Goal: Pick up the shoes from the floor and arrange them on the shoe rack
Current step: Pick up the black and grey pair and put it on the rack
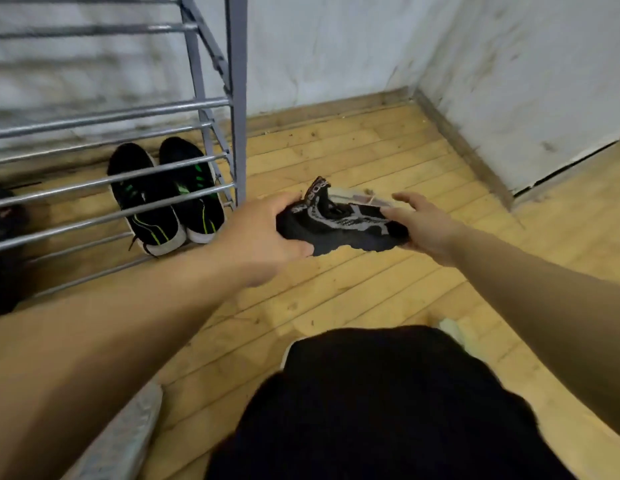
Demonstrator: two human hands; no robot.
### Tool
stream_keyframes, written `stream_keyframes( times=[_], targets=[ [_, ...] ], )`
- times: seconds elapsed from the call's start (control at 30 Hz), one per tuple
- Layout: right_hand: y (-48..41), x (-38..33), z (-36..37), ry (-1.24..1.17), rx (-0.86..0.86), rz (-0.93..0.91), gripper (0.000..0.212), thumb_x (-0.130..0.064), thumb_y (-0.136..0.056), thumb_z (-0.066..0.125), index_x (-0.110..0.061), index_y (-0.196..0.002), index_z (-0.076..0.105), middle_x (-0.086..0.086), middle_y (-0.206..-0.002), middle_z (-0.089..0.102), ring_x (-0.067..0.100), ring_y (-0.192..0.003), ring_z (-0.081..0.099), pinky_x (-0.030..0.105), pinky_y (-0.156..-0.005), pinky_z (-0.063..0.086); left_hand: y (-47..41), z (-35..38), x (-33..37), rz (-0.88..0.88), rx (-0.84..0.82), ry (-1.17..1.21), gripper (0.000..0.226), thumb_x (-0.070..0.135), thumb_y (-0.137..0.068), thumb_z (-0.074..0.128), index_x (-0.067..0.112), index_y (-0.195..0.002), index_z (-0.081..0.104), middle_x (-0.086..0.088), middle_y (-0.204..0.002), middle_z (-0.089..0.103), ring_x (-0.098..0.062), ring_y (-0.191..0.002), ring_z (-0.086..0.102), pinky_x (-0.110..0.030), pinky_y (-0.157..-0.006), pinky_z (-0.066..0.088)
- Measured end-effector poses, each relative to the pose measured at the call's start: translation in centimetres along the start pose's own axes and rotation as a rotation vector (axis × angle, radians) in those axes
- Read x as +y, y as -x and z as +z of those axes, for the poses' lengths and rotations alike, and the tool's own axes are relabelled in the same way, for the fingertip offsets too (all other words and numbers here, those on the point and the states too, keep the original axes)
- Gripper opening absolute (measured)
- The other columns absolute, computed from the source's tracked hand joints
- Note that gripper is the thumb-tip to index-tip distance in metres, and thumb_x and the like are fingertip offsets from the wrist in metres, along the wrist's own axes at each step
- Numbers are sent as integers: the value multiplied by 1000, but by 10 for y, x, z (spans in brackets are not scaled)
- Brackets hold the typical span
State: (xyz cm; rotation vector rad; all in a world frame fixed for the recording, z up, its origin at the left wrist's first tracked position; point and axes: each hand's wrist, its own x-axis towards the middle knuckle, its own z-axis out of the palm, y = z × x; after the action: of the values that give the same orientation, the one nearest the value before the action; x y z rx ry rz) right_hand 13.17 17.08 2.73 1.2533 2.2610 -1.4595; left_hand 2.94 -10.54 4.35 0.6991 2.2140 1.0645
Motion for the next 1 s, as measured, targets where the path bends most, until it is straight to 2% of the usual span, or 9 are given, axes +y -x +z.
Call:
stream_keyframes(
  times=[0.1, 0.27, 0.37, 0.43, 0.53, 0.6, 0.67, 0.8, 1.0],
  targets=[
    [55, -6, -19, -23, -23, 12, 56, -48, -96, 64, -37, -147, 43, 2, -129, 63, 24, -111, 67, 36, -88, 58, 30, -31, 56, 112, 15, -91, 84, 32, -81, 85, 40, -153, 43, 9, -145, 57, -14, -114, 65, -26, -91, 52],
    [120, -57, -8, 73, -176, -82, 67, -51, -91, 70, -35, -149, 40, 1, -126, 63, 19, -105, 68, 33, -84, 58, 103, -94, 89, 130, 71, -249, 75, 38, -84, 81, 41, -150, 46, 6, -141, 57, -16, -119, 58, -26, -91, 43],
    [151, -101, 21, 163, -296, -106, 58, -49, -89, 74, -33, -138, 48, 6, -126, 64, 20, -99, 70, 28, -72, 58, 151, -140, 66, 37, 94, -285, 76, 39, -78, 86, 42, -146, 51, 9, -123, 61, -11, -106, 61, -27, -88, 47],
    [169, -133, 52, 217, -395, -125, 39, -45, -93, 71, -22, -122, 59, 6, -120, 69, 19, -102, 72, 30, -78, 61, 187, -172, 38, -33, 89, -301, 74, 37, -72, 92, 41, -138, 57, 12, -116, 68, -10, -102, 67, -30, -91, 49],
    [197, -177, 118, 305, -487, -132, 36, -50, -96, 64, -23, -120, 66, 1, -107, 77, 13, -86, 72, 26, -71, 59, 240, -209, -2, -247, -17, -320, 61, 34, -68, 95, 37, -118, 60, 7, -98, 75, -15, -84, 74, -34, -73, 57],
    [217, -198, 167, 333, -494, -157, 34, -49, -96, 64, -21, -116, 66, 0, -94, 75, 11, -72, 70, 22, -57, 56, 265, -224, -23, -380, -43, -334, 85, 50, -51, 97, 31, -122, 56, -2, -101, 75, -28, -89, 74, -46, -76, 62],
    [234, -205, 211, 300, -507, -187, 40, -52, -94, 67, -19, -116, 66, 0, -97, 74, 12, -75, 72, 25, -59, 56, 283, -241, -46, -432, -31, -384, 105, 60, -35, 93, 27, -127, 54, -1, -108, 71, -27, -96, 72, -46, -85, 61],
    [255, -191, 277, 281, -621, -215, 51, -63, -90, 64, -26, -125, 64, -1, -118, 73, 15, -99, 71, 30, -77, 58, 332, -275, -70, -536, -41, -491, 60, 36, -63, 96, 31, -110, 60, 4, -104, 70, -15, -95, 66, -29, -79, 50],
    [306, -207, 319, 384, -787, -324, 63, -69, -81, 70, -31, -130, 59, -3, -118, 67, 19, -100, 68, 32, -85, 58, 390, -337, -72, -577, 31, -535, 51, 27, -66, 96, 28, -107, 66, 2, -104, 73, -22, -100, 69, -44, -95, 54]
  ],
)
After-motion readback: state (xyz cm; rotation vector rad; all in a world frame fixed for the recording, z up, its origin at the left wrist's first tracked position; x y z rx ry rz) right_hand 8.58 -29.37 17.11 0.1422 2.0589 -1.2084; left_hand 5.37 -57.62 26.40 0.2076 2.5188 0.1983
